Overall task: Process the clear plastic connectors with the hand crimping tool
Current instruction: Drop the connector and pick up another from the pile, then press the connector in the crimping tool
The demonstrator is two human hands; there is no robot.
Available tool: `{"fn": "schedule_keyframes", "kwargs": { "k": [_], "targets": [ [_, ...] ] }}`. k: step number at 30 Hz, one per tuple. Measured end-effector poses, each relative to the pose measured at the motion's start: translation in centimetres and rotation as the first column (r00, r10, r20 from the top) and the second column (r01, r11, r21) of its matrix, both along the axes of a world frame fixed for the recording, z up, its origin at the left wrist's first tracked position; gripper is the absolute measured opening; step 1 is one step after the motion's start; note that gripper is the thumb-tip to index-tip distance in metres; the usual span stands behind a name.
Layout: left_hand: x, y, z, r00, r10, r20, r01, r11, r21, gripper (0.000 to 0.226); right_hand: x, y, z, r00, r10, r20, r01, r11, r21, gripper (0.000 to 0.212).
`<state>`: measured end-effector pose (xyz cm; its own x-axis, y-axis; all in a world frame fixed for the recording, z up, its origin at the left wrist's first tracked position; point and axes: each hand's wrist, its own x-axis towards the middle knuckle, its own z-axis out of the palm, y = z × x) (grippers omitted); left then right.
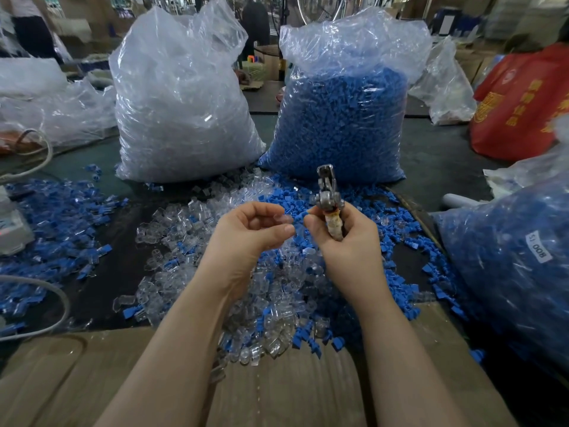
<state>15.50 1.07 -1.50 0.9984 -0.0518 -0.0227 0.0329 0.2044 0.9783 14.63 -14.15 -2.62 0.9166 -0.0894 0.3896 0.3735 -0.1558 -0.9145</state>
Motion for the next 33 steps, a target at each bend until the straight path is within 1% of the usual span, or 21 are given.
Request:
{"fn": "schedule_keyframes", "kwargs": {
  "k": [4, 8, 12, 16, 20, 25, 33],
  "targets": [
    [0.0, 0.2, 0.0, 0.999, -0.004, 0.032, 0.003, 0.999, 0.046, 0.029, -0.1, 0.1, 0.1, 1.0, 0.022, 0.017, -0.023, 1.0, 0.014, 0.015],
    [-0.1, 0.5, 0.2, 0.998, -0.056, 0.039, 0.053, 0.996, 0.071, 0.038, -0.2, 0.1, 0.2, 0.999, 0.037, 0.031, -0.038, 0.999, 0.027, 0.017],
    [0.0, 0.5, 0.2, 0.995, -0.066, 0.07, 0.058, 0.993, 0.103, 0.037, -0.1, 0.1, 0.1, 0.999, 0.038, 0.026, -0.039, 0.999, 0.029, 0.018],
    [-0.1, 0.3, 0.1, 0.993, -0.045, 0.106, 0.033, 0.994, 0.105, 0.038, -0.1, 0.1, 0.1, 0.999, 0.03, 0.03, -0.03, 0.999, 0.024, 0.018],
    [-0.1, 0.0, 0.3, 0.984, 0.007, 0.177, -0.035, 0.987, 0.157, 0.028, 0.0, 0.2, -0.1, 1.0, 0.016, 0.025, -0.016, 1.0, 0.003, 0.02],
    [-0.4, -0.4, 0.6, 0.969, 0.029, 0.247, -0.085, 0.971, 0.221, 0.027, 0.1, 0.3, -0.2, 1.0, -0.002, 0.021, 0.003, 1.0, -0.031, 0.022],
    [-0.5, -0.5, 0.7, 0.975, 0.035, 0.219, -0.092, 0.962, 0.257, 0.021, 0.1, 0.3, -0.3, 0.999, -0.029, 0.033, 0.032, 0.997, -0.075, 0.022]
  ]
}}
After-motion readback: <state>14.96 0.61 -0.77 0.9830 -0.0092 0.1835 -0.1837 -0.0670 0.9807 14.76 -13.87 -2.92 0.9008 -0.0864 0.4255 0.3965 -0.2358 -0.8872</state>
